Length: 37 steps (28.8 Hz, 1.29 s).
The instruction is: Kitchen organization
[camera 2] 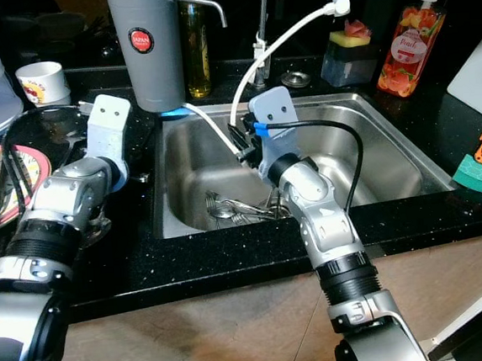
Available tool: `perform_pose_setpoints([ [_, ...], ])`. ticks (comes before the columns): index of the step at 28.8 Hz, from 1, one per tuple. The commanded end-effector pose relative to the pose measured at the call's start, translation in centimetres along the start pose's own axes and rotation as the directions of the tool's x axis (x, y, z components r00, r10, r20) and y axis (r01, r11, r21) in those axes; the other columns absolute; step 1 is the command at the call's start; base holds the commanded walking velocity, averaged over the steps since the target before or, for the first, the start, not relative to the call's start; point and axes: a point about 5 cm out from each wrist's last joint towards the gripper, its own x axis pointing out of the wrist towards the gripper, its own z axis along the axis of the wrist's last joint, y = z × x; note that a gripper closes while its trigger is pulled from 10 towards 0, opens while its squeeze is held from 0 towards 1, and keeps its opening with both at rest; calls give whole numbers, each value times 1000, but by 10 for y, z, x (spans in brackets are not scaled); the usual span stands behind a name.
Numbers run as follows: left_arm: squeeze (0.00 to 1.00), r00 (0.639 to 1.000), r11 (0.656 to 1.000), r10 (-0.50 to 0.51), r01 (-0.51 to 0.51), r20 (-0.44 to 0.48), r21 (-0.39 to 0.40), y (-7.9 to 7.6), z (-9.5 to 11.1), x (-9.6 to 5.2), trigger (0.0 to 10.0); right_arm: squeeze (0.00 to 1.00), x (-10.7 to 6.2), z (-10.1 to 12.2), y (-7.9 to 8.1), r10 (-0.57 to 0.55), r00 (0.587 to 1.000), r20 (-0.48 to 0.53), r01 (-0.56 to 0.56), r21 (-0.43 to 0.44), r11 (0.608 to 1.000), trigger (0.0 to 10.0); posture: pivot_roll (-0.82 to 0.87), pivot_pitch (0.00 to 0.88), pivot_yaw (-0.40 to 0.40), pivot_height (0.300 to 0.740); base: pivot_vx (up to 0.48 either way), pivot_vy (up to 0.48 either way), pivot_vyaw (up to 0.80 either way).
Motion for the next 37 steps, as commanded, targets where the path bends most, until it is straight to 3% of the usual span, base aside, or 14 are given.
perform_pose_setpoints([
  [1, 0, 998, 1000, 22, -23, -59, -16, 4, -13, 2, 0, 0, -2, 0, -2, -5, 1000, -5, 5, 9, 1000, 10000, -25, 99, -45, 740, 0, 0, 0],
  [7, 0, 992, 995, 65, -56, 105, -87, 10, 15, -1, 0, 0, -2, 0, -6, -16, 1000, -7, 16, 12, 1000, 10000, -26, 105, -47, 740, 0, 0, 0],
  [9, 0, 992, 995, 65, -56, 105, -87, 10, 15, -1, 0, 0, -2, 0, -6, -16, 1000, -7, 16, 12, 1000, 10000, -26, 105, -47, 740, 0, 0, 0],
  [14, 0, 936, 990, 51, -1, 349, -141, 0, 55, -14, 0, 0, -1, 2, -10, -25, 1000, -5, 25, 13, 1000, 10000, -30, 111, -48, 740, 0, 0, 0],
  [21, 0, 919, 989, 33, 26, 392, -144, -6, 67, -19, 0, 0, -1, 3, -13, -30, 1000, -5, 30, 16, 999, 10000, -32, 113, -50, 740, 0, 0, 0],
  [24, 0, 951, 999, 48, -38, 304, -37, -6, 59, -16, 0, 0, -1, 3, -13, -30, 1000, -6, 30, 17, 999, 10000, -32, 113, -48, 740, 0, 0, 0],
  [25, 0, 951, 999, 48, -38, 304, -37, -6, 59, -16, 0, 0, -1, 3, -13, -30, 1000, -6, 30, 17, 999, 10000, -32, 113, -48, 740, 0, 0, 0],
  [26, 0, 972, 990, 83, -105, 220, 92, -5, 49, -14, 353, 0, -1, 2, -13, -25, 1000, -10, 25, 19, 999, 10000, -33, 114, -47, 740, 0, 0, 0],
  [27, 0, 973, 983, 108, -135, 204, 123, -4, 46, -15, 2706, 0, -1, 1, -12, -15, 1000, -18, 15, 20, 1000, 10000, -32, 114, -47, 740, 0, 0, 0],
  [30, 0, 976, 986, 105, -127, 190, 109, -4, 43, -18, 1804, 0, -1, 0, -10, 6, 1000, -26, -6, 17, 1000, 10000, -32, 115, -48, 740, 0, 0, 0],
  [31, 0, 977, 984, 110, -134, 184, 121, -3, 42, -18, 3294, 0, -2, 0, -10, 9, 1000, -27, -9, 20, 1000, 10000, -29, 116, -50, 740, 0, 0, 0],
  [32, 0, 977, 981, 117, -141, 180, 132, -2, 41, -18, 3294, 0, -2, -1, -9, 11, 1000, -27, -10, 22, 1000, 10000, -29, 116, -50, 740, 0, 0, 0],
  [33, 0, 975, 977, 133, -160, 177, 144, 0, 40, -18, 10000, 0, -2, -1, -8, 15, 999, -29, -14, 25, 1000, 10000, -29, 116, -50, 740, 0, 0, 0],
  [37, 27, 979, 983, 134, -151, 153, 106, 2, 33, -16, 10000, 0, -2, -2, -6, 32, 999, -32, -31, 27, 999, 10000, -29, 116, -50, 740, 0, 0, 0],
])
